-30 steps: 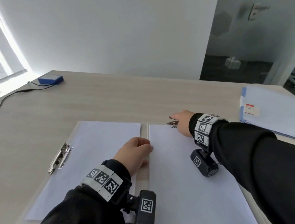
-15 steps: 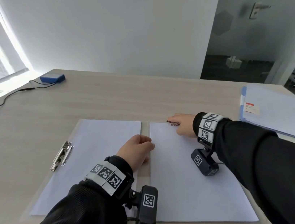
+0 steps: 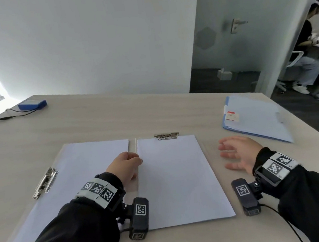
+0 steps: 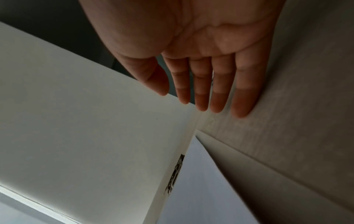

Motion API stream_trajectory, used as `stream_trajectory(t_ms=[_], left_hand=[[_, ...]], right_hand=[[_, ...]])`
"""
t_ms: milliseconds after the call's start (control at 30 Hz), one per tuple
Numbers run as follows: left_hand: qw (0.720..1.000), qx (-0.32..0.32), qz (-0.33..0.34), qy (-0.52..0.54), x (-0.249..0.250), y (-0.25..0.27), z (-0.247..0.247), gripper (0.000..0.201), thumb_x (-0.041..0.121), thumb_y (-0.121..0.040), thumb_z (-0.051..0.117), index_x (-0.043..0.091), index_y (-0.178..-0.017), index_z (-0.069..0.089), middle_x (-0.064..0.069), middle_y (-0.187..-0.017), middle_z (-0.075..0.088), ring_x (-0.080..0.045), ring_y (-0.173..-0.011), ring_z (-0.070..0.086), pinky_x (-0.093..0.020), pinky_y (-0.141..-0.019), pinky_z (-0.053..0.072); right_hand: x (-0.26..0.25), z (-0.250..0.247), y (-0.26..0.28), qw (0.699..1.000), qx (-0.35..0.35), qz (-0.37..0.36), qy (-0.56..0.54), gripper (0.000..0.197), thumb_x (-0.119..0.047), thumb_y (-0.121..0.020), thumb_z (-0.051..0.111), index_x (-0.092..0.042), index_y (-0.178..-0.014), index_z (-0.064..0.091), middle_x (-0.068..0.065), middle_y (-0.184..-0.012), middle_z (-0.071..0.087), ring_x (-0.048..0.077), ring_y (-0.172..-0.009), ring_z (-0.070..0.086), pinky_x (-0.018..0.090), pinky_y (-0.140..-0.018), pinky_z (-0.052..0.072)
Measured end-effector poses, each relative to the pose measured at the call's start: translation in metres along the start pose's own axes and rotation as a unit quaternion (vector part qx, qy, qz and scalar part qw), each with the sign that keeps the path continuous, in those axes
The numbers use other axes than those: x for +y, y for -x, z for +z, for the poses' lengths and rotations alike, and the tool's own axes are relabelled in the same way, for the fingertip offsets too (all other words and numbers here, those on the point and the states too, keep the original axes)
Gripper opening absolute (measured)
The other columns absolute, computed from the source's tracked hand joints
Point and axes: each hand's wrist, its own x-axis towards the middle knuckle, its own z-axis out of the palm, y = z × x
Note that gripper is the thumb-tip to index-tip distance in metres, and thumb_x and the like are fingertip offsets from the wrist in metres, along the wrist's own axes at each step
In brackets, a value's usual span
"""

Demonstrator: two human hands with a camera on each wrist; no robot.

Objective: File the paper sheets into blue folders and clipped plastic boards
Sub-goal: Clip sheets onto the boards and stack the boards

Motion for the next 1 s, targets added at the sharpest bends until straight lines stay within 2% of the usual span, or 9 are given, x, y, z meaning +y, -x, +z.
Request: stream_trajectory(t_ms=[233,400,533,600,700,733,800,867,1000], left_hand=[[0.999,0.015,0.002,-0.034,0.006,0.008,0.004,0.014,0.024,-0.084,0.061,0.018,-0.096,0.064,-0.007,-0.078,0.064,-0.024,-0.068,0.059,-0.041,-0.081,0.055],[0.999,0.025,0.0,-0.031,0.005,0.009,0.005,0.015,0.026,-0.08,0.063,0.019,-0.093,0.066,-0.008,-0.077,0.066,-0.026,-0.069,0.06,-0.047,-0.085,0.055],[0.999,0.028,-0.002,-0.024,0.005,0.009,0.005,0.015,0.028,-0.078,0.063,0.021,-0.092,0.066,-0.007,-0.075,0.066,-0.025,-0.068,0.06,-0.045,-0.085,0.055],[1.0,0.021,-0.002,-0.017,0.004,0.007,0.004,0.021,0.031,-0.073,0.063,0.021,-0.091,0.065,-0.005,-0.072,0.064,-0.024,-0.066,0.058,-0.047,-0.084,0.055],[1.0,0.009,-0.005,0.0,0.005,0.008,0.005,0.026,0.032,-0.068,0.063,0.018,-0.09,0.066,-0.006,-0.073,0.062,-0.025,-0.067,0.057,-0.049,-0.085,0.054],[1.0,0.006,-0.006,0.008,0.005,0.008,0.004,0.025,0.031,-0.069,0.063,0.018,-0.09,0.066,-0.007,-0.074,0.062,-0.026,-0.069,0.057,-0.05,-0.086,0.054],[1.0,0.002,-0.007,0.03,0.005,0.009,0.004,0.031,0.031,-0.066,0.063,0.015,-0.092,0.068,-0.008,-0.074,0.062,-0.026,-0.071,0.057,-0.05,-0.083,0.054],[0.999,0.001,-0.006,0.053,0.006,0.011,0.004,0.029,0.028,-0.07,0.064,0.012,-0.093,0.069,-0.008,-0.075,0.061,-0.026,-0.074,0.056,-0.051,-0.086,0.053],[0.996,0.006,0.03,0.082,0.015,0.029,0.011,0.016,0.02,-0.086,0.062,0.015,-0.1,0.067,-0.007,-0.1,0.065,-0.022,-0.095,0.059,-0.048,-0.094,0.051]], right_hand=[[0.011,0.01,0.027,0.999,-0.033,0.017,-0.005,0.018,-0.022,-0.093,0.056,-0.016,-0.108,0.065,0.005,-0.119,0.059,0.024,-0.109,0.058,0.043,-0.067,0.058],[0.011,0.009,0.034,0.994,-0.01,0.07,-0.082,0.029,-0.023,-0.088,0.062,-0.015,-0.116,0.061,0.008,-0.112,0.057,0.024,-0.085,0.058,0.034,-0.058,0.053],[0.015,0.002,0.045,0.981,-0.065,0.11,-0.144,0.037,-0.024,-0.087,0.061,-0.006,-0.119,0.059,0.012,-0.092,0.065,0.02,-0.061,0.057,0.026,-0.045,0.046],[0.018,0.001,0.054,0.983,-0.114,0.105,-0.102,0.037,-0.028,-0.086,0.059,-0.003,-0.114,0.065,0.011,-0.085,0.07,0.021,-0.06,0.06,0.025,-0.048,0.047],[0.025,0.003,0.067,0.984,-0.165,0.069,-0.023,0.039,-0.031,-0.082,0.065,-0.002,-0.107,0.072,0.019,-0.091,0.071,0.029,-0.076,0.062,0.03,-0.061,0.046],[0.026,0.006,0.072,0.983,-0.176,0.055,0.004,0.033,-0.031,-0.084,0.065,-0.004,-0.102,0.073,0.02,-0.088,0.071,0.028,-0.073,0.061,0.028,-0.058,0.043],[0.03,0.011,0.081,0.98,-0.193,0.045,0.034,0.018,-0.027,-0.09,0.059,-0.011,-0.094,0.066,0.01,-0.073,0.067,0.024,-0.054,0.055,0.021,-0.045,0.034],[0.032,0.016,0.087,0.978,-0.2,0.046,0.036,0.012,-0.022,-0.093,0.054,-0.012,-0.097,0.059,0.005,-0.066,0.063,0.02,-0.042,0.049,0.018,-0.038,0.026],[0.03,0.015,0.086,0.979,-0.204,0.01,-0.013,0.026,-0.014,-0.092,0.049,-0.005,-0.115,0.057,0.008,-0.063,0.059,0.018,-0.041,0.045,0.017,-0.037,0.025]])
